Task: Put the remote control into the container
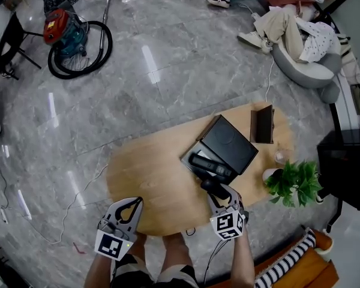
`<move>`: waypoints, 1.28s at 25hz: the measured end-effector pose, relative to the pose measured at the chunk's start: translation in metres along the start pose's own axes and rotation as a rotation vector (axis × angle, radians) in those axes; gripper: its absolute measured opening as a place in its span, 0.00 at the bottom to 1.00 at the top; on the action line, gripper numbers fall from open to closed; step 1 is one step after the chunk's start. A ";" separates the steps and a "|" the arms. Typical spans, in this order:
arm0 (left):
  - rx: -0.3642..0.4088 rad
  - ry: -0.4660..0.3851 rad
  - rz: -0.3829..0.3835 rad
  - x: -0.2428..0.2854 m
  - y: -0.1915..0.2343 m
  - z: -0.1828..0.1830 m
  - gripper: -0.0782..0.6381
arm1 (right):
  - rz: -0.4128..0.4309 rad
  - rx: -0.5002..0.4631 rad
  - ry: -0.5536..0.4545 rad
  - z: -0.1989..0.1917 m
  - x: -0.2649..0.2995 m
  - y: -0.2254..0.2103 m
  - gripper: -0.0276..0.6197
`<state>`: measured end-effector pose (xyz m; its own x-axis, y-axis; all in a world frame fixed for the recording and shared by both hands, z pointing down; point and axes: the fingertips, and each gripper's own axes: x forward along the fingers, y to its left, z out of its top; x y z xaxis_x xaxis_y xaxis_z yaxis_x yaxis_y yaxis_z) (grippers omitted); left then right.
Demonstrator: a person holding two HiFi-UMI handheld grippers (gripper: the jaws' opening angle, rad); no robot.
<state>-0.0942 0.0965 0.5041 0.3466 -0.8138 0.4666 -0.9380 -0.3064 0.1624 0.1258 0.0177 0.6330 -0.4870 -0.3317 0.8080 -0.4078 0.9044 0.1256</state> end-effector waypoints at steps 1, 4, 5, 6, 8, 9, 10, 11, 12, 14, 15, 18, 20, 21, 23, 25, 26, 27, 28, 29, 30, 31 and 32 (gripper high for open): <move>-0.006 0.003 0.005 0.002 0.001 0.001 0.12 | -0.004 0.000 0.002 0.001 0.003 -0.005 0.36; -0.015 0.011 0.019 0.008 0.007 0.002 0.12 | -0.012 -0.007 0.003 0.005 0.014 -0.019 0.36; -0.014 0.013 0.024 0.010 0.009 0.001 0.12 | -0.012 -0.011 0.005 0.006 0.019 -0.023 0.36; -0.014 0.014 0.030 0.012 0.011 0.001 0.12 | -0.009 -0.015 0.007 0.007 0.025 -0.027 0.36; -0.020 0.016 0.042 0.015 0.014 -0.001 0.12 | 0.001 -0.018 0.015 0.007 0.038 -0.033 0.36; -0.026 0.018 0.047 0.017 0.014 -0.001 0.12 | 0.008 -0.016 0.020 0.007 0.044 -0.036 0.36; -0.032 0.020 0.052 0.019 0.015 -0.002 0.12 | 0.013 -0.014 0.026 0.006 0.051 -0.039 0.36; -0.037 0.022 0.056 0.020 0.015 -0.002 0.12 | 0.017 -0.013 0.031 0.005 0.057 -0.041 0.36; -0.043 0.023 0.061 0.021 0.016 -0.003 0.12 | 0.021 -0.011 0.035 0.004 0.062 -0.044 0.36; -0.051 0.029 0.071 0.023 0.017 -0.006 0.12 | 0.034 -0.008 0.041 0.002 0.072 -0.046 0.36; -0.055 0.034 0.077 0.023 0.018 -0.008 0.12 | 0.043 -0.008 0.044 0.001 0.077 -0.046 0.36; -0.072 0.047 0.097 0.023 0.024 -0.013 0.12 | 0.068 -0.010 0.058 -0.001 0.090 -0.043 0.36; -0.082 0.058 0.108 0.022 0.026 -0.017 0.12 | 0.080 -0.013 0.071 -0.003 0.096 -0.041 0.36; -0.085 0.061 0.113 0.021 0.028 -0.018 0.12 | 0.086 -0.013 0.074 -0.003 0.099 -0.040 0.36; -0.088 0.063 0.124 0.019 0.030 -0.020 0.12 | 0.091 -0.014 0.078 -0.004 0.103 -0.039 0.36; -0.093 0.067 0.132 0.018 0.031 -0.023 0.12 | 0.095 -0.016 0.086 -0.006 0.107 -0.038 0.36; -0.095 0.067 0.135 0.018 0.032 -0.024 0.12 | 0.098 -0.019 0.093 -0.008 0.109 -0.038 0.36; -0.097 0.066 0.138 0.017 0.032 -0.025 0.12 | 0.101 -0.024 0.098 -0.010 0.111 -0.037 0.36; -0.100 0.062 0.140 0.017 0.031 -0.025 0.12 | 0.104 -0.029 0.101 -0.011 0.112 -0.036 0.36; -0.102 0.060 0.141 0.016 0.031 -0.025 0.12 | 0.105 -0.031 0.101 -0.011 0.112 -0.036 0.36; -0.102 0.058 0.141 0.016 0.030 -0.025 0.12 | 0.104 -0.032 0.100 -0.011 0.113 -0.036 0.36; -0.101 0.058 0.141 0.016 0.030 -0.026 0.12 | 0.102 -0.031 0.097 -0.011 0.113 -0.036 0.36; -0.099 0.057 0.141 0.015 0.030 -0.026 0.12 | 0.100 -0.028 0.094 -0.011 0.113 -0.037 0.36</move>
<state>-0.1173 0.0881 0.5389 0.2133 -0.8148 0.5391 -0.9746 -0.1390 0.1756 0.0937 -0.0500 0.7259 -0.4488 -0.2143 0.8675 -0.3382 0.9394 0.0571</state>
